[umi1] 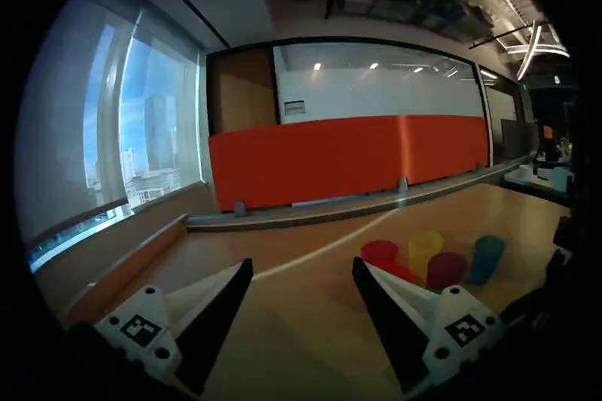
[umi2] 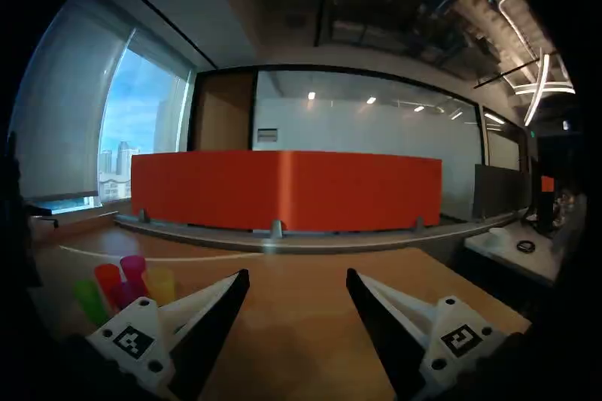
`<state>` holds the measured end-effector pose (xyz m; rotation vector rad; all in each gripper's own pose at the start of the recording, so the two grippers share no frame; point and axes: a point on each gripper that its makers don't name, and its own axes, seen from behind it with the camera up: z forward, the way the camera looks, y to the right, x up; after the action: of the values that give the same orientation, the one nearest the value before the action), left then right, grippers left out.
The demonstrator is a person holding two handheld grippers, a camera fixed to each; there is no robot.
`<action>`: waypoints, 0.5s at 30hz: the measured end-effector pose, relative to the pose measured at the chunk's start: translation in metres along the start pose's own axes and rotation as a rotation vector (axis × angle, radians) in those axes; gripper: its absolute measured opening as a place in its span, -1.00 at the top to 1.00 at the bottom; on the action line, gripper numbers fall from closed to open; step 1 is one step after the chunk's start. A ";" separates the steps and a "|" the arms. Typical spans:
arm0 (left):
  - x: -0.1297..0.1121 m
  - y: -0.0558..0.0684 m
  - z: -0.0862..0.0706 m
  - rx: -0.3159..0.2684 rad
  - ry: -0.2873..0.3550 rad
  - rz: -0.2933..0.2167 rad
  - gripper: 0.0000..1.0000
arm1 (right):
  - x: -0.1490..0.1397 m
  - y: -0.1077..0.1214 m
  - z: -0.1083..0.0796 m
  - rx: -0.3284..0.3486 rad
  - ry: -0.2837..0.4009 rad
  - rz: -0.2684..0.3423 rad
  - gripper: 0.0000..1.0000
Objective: Pour water
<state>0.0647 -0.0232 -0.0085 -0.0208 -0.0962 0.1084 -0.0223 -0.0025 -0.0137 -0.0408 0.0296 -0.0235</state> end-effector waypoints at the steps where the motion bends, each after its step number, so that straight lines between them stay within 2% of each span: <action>1: 0.002 0.001 0.000 0.000 0.009 -0.003 -0.97 | -0.001 0.000 0.000 -0.001 -0.001 -0.004 -1.00; 9: 0.014 0.000 -0.001 0.022 0.073 -0.019 -0.97 | 0.005 0.009 -0.001 -0.038 0.017 -0.029 -1.00; 15: 0.016 0.004 -0.002 0.042 0.118 -0.037 -0.97 | 0.006 0.019 -0.001 -0.061 0.031 -0.030 -1.00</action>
<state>0.0804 -0.0171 -0.0094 0.0170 0.0234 0.0719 -0.0163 0.0161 -0.0157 -0.1023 0.0603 -0.0535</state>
